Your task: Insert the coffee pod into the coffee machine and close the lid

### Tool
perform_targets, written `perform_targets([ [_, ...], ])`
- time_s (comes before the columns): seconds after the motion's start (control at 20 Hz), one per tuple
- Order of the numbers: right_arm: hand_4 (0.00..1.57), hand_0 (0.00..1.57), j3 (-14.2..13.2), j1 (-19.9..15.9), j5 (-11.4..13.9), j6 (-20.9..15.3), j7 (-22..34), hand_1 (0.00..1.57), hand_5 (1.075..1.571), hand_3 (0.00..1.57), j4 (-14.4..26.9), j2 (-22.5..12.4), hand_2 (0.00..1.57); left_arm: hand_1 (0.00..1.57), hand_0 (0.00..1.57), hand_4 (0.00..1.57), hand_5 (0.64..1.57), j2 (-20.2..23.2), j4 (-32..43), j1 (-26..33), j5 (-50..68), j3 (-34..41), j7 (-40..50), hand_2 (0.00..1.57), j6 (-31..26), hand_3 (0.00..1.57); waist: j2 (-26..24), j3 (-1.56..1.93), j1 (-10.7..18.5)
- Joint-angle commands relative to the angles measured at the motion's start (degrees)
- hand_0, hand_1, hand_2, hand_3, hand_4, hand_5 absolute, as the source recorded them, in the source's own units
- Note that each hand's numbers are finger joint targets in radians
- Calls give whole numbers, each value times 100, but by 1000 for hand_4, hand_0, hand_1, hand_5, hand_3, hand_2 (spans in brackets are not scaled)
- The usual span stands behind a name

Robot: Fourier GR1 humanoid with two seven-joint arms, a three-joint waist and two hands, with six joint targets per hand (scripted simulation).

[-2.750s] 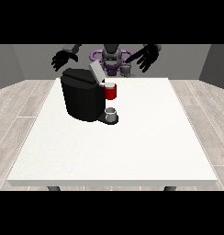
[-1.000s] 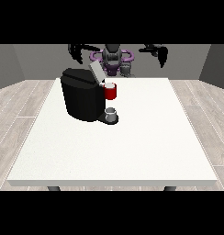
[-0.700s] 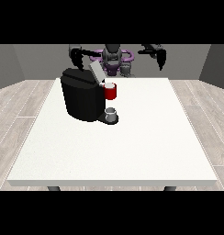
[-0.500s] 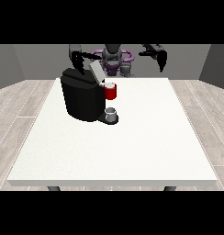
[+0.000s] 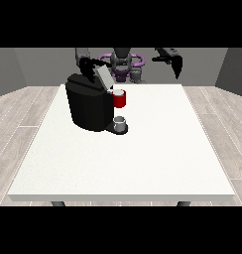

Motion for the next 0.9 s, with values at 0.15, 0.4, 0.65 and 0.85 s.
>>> perform_targets([
  [0.15,0,0,-19,-373,105,-17,-134,0,1571,0,413,75,0,0,0,124,1571,174,-96,-55,213,46,107,0,-6,0,248,22,-38],
  [0.4,0,0,115,-448,176,33,-4,0,1571,0,400,179,0,0,0,0,1571,168,-117,228,44,-75,-32,0,105,0,111,22,-43],
  [0.65,77,0,238,-853,349,-147,65,0,1571,0,448,327,0,0,0,0,1571,269,141,-218,151,62,10,0,177,0,443,20,-108],
  [0.85,214,0,308,-1183,464,-310,408,0,1571,0,444,386,0,0,0,0,1571,312,140,-216,185,80,22,0,179,0,361,19,52],
])
